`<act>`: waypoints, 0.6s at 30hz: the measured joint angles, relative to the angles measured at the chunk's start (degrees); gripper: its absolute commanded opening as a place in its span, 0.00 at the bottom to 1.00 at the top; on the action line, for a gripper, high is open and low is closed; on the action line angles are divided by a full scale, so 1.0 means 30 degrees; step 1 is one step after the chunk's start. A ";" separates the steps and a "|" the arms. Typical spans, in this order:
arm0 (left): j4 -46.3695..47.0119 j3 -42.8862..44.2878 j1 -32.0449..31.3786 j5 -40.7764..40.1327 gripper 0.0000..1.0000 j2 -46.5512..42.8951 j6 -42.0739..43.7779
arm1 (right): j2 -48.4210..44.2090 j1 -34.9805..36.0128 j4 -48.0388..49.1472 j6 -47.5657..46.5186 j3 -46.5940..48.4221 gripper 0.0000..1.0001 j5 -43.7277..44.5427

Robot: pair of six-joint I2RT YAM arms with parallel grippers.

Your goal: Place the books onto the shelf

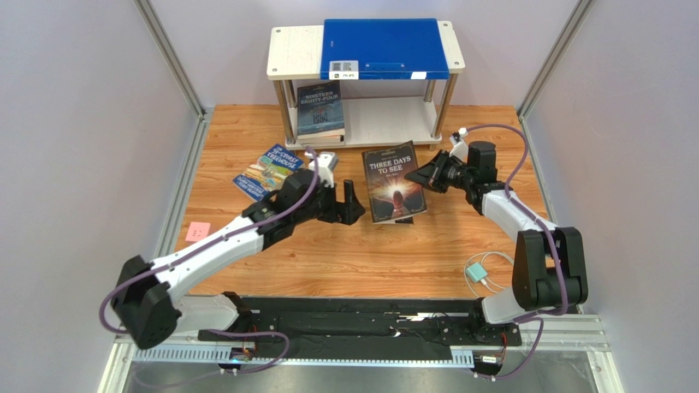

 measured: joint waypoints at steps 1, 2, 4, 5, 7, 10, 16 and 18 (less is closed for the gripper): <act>0.1027 -0.1064 0.0146 0.0270 1.00 -0.1107 -0.0160 | -0.0284 0.0000 0.0787 0.0459 -0.0160 0.00 -0.0401; 0.1960 -0.1953 0.0284 0.0495 1.00 -0.1945 -0.0342 | -0.0466 0.0015 0.1370 0.0772 -0.0284 0.00 -0.0678; 0.3264 -0.2994 0.0452 0.0772 1.00 -0.2834 -0.0532 | -0.0787 0.0066 0.3016 0.1756 -0.0678 0.00 -0.1406; 0.3767 -0.3279 0.0517 0.0896 1.00 -0.3016 -0.0597 | -0.0903 0.0146 0.3723 0.2178 -0.0838 0.00 -0.1734; 0.4794 -0.3614 0.0576 0.1144 1.00 -0.3096 -0.0758 | -0.1049 0.0444 0.4656 0.2856 -0.0962 0.00 -0.2288; 0.6477 -0.4175 0.0619 0.1559 1.00 -0.3162 -0.0976 | -0.1413 0.1253 0.5457 0.3446 -0.0962 0.00 -0.2761; 0.9129 -0.4779 0.0889 0.2280 0.90 -0.2667 -0.1639 | -0.2463 0.3220 0.6266 0.3883 -0.0925 0.00 -0.3650; 0.9748 -0.4779 0.0903 0.2397 0.45 -0.2280 -0.1894 | -0.2528 0.3781 0.6324 0.3898 -0.0867 0.02 -0.3934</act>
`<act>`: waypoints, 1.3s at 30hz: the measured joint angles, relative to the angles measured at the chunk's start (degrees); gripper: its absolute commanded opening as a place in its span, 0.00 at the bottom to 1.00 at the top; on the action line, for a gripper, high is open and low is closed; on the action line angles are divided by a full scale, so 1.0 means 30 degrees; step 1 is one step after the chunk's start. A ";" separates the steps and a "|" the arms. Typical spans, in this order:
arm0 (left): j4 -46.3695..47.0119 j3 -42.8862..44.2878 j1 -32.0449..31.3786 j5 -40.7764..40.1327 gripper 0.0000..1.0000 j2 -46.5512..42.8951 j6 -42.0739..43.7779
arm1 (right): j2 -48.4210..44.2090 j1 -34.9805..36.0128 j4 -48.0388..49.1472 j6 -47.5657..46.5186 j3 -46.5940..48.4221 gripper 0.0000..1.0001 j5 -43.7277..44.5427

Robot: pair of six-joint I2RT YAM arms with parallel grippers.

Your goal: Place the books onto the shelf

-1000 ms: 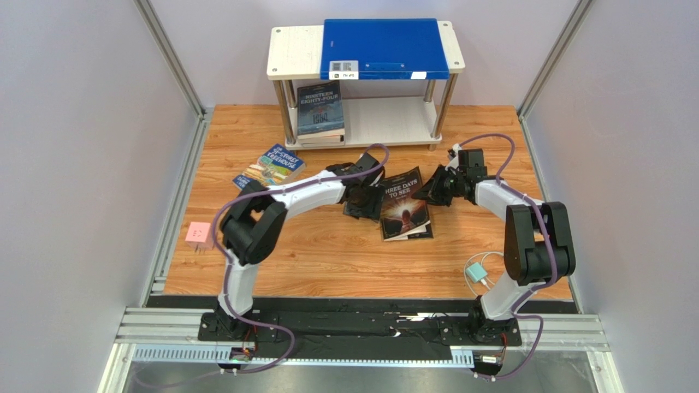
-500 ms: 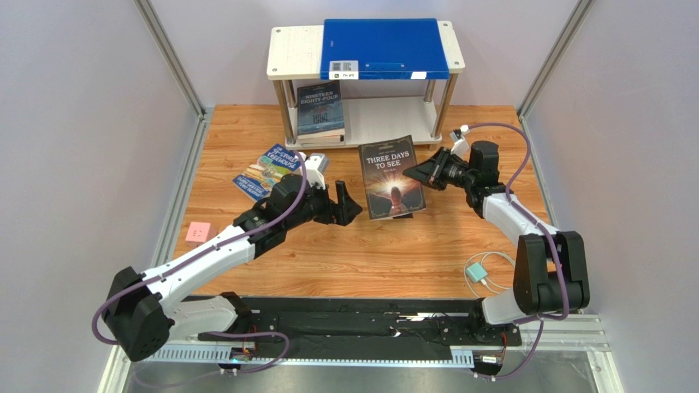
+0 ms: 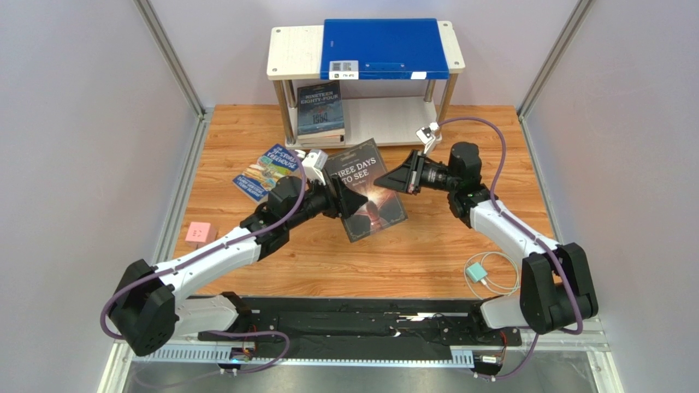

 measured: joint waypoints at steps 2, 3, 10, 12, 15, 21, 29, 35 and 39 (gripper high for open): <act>0.0561 0.0000 0.0007 0.0240 0.00 0.0233 -0.0393 | 0.0000 0.0415 -0.0131 -0.0226 0.0022 0.11 0.0095; 0.0729 0.0022 0.0015 0.0270 0.00 0.0219 -0.0714 | 0.0029 0.0452 -0.0233 -0.0306 0.0022 0.12 0.0131; -0.0721 0.0321 0.0058 -0.0240 0.00 -0.0350 -0.0634 | -0.0270 0.0510 -0.3876 -0.2871 0.0605 1.00 0.2018; -0.1712 0.0430 0.0408 -0.0517 0.00 -0.0685 -0.0452 | -0.0430 0.0459 -0.4641 -0.3286 0.0576 1.00 0.2412; -0.2688 0.1020 0.1188 -0.0430 0.00 -0.0787 -0.0182 | -0.0619 0.0357 -0.4736 -0.3541 0.0306 1.00 0.2623; -0.2776 0.1785 0.2164 0.1457 0.00 -0.0743 0.0080 | -0.0641 0.0335 -0.3927 -0.3606 -0.0619 1.00 0.2062; 0.0583 0.1851 0.3752 0.6462 0.00 0.1450 -0.0627 | -0.0255 0.0335 -0.0831 -0.3126 -0.2127 1.00 0.1020; 0.2601 0.1851 0.4422 0.7949 0.00 0.2659 -0.1639 | 0.0291 0.0299 0.0772 -0.2543 -0.2477 0.95 0.0765; 0.4554 0.1858 0.4634 0.8619 0.00 0.3636 -0.2885 | 0.1209 0.0306 0.2084 -0.1894 -0.2594 0.91 0.0641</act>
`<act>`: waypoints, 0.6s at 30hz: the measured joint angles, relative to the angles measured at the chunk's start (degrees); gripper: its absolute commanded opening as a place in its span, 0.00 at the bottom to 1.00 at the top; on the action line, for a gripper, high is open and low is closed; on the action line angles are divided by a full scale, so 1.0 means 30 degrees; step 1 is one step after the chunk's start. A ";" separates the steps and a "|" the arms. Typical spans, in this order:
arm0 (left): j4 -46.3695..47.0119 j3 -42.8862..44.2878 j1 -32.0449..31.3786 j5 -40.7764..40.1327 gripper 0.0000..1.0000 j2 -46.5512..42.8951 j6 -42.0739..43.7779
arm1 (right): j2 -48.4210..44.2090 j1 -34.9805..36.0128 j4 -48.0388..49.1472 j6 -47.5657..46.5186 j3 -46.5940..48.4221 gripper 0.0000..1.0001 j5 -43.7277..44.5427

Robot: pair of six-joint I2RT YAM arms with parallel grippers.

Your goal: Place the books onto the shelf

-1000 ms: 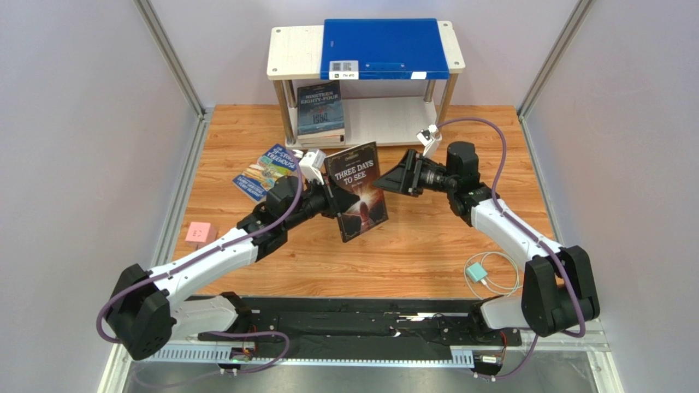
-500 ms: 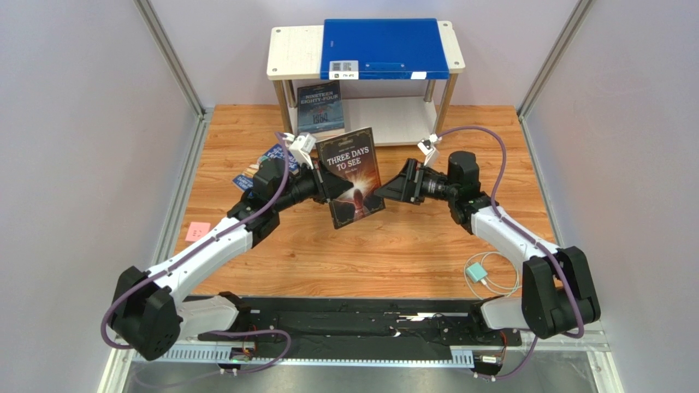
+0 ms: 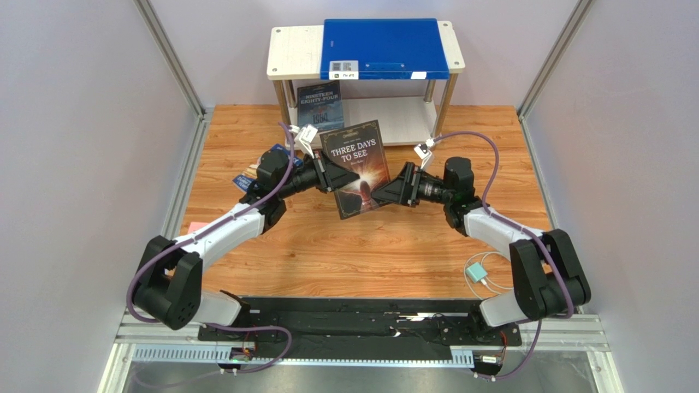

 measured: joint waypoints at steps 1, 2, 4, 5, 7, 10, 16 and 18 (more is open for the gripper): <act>0.0233 0.0022 0.0022 0.0117 0.00 0.0175 -0.0160 | 0.0299 0.0000 0.0364 0.0219 -0.0029 0.90 -0.0022; 0.0379 0.0168 0.0036 0.0299 0.00 0.0452 -0.0357 | 0.0648 -0.0007 0.0860 0.0539 -0.0138 0.85 -0.0044; 0.0408 0.0423 0.0051 0.0386 0.00 0.0794 -0.0459 | 0.1137 0.0000 0.1632 0.1078 -0.0372 0.53 -0.0168; 0.0393 0.0495 0.0051 0.0372 0.00 0.0882 -0.0437 | 0.1319 0.0000 0.1974 0.1355 -0.0430 0.37 -0.0277; 0.0335 0.0525 0.0066 0.0204 0.00 0.0911 -0.0321 | 0.1508 0.0000 0.2579 0.1887 -0.0452 0.09 -0.0678; -0.0117 0.0729 0.0219 -0.0058 0.08 0.0940 0.0095 | 0.1588 0.0036 0.3461 0.2681 -0.0401 0.00 -0.1217; -0.3898 0.2798 0.0204 -0.1173 0.64 0.1049 0.1821 | 0.1508 0.0036 0.3286 0.2761 -0.0138 0.00 -0.0991; -0.5588 0.3315 0.0299 -0.2455 0.71 0.0794 0.2543 | 0.1515 0.0044 0.2871 0.2718 0.0175 0.00 -0.0852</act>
